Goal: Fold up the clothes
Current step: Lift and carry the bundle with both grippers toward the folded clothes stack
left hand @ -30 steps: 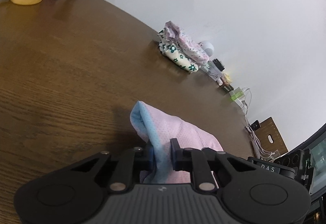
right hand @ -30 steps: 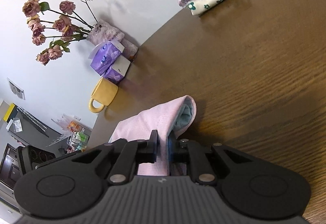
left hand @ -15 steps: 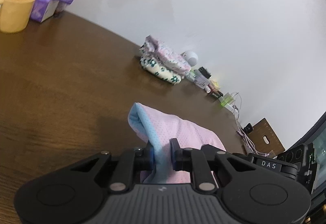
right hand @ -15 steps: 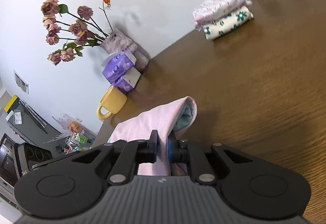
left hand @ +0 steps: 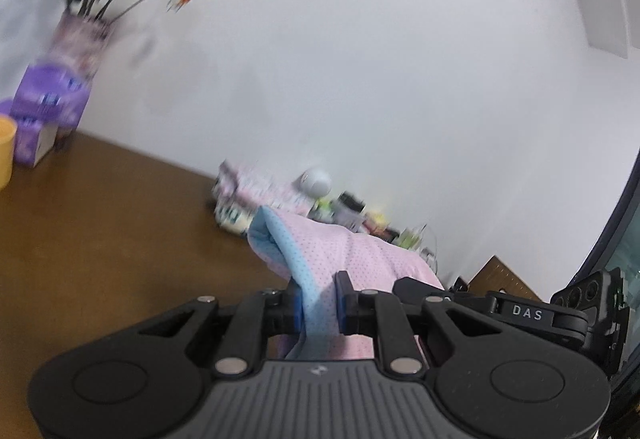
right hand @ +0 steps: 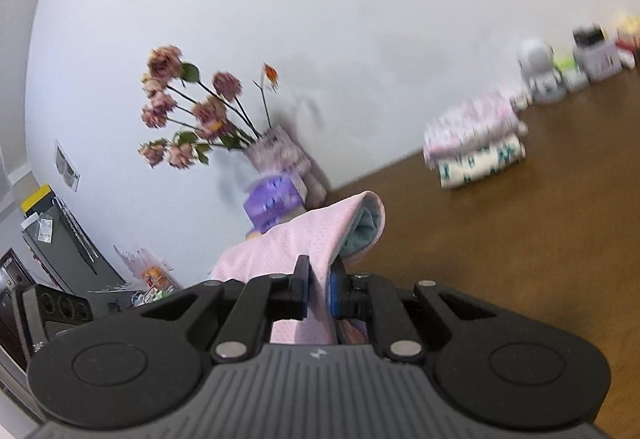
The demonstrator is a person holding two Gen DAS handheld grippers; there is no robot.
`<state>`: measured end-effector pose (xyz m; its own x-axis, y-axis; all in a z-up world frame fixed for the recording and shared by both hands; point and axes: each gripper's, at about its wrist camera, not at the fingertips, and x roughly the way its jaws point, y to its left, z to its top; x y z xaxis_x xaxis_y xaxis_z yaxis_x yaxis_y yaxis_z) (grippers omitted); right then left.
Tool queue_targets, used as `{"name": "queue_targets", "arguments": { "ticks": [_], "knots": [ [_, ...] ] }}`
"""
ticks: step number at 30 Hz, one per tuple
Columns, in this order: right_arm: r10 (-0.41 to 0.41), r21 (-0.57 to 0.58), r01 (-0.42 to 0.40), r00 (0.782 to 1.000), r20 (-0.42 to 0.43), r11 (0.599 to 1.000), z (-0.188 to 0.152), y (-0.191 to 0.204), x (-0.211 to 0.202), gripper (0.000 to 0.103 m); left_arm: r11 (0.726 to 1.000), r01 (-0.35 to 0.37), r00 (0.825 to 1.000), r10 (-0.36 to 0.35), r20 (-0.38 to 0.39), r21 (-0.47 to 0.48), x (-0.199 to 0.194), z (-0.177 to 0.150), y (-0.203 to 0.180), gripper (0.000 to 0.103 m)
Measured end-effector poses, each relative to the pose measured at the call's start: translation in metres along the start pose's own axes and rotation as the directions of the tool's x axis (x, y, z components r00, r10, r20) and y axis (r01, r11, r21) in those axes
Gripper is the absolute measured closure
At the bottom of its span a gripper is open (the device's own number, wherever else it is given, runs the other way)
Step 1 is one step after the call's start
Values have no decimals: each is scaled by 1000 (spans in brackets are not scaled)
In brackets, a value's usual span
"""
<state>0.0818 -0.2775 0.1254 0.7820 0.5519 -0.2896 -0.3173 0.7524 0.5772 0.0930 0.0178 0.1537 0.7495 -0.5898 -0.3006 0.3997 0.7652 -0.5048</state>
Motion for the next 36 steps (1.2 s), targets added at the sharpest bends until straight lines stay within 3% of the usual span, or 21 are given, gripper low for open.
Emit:
{"name": "queue_targets", "arguments": {
  "ticks": [10,19,36],
  "knots": [
    [-41,-65,45,998,54,997,81,12,6,94,997,-17,999,13,49,72,40,68,-40,89],
    [-103,-110,113,991,90,987,142,8,31,94,992,-57,998,52,42,115,92,119,-58,89],
    [-206,-166,219,974,93,961,227,-21,100,94,963,-177,984,172,41,205,190,173,-63,89]
  ]
}}
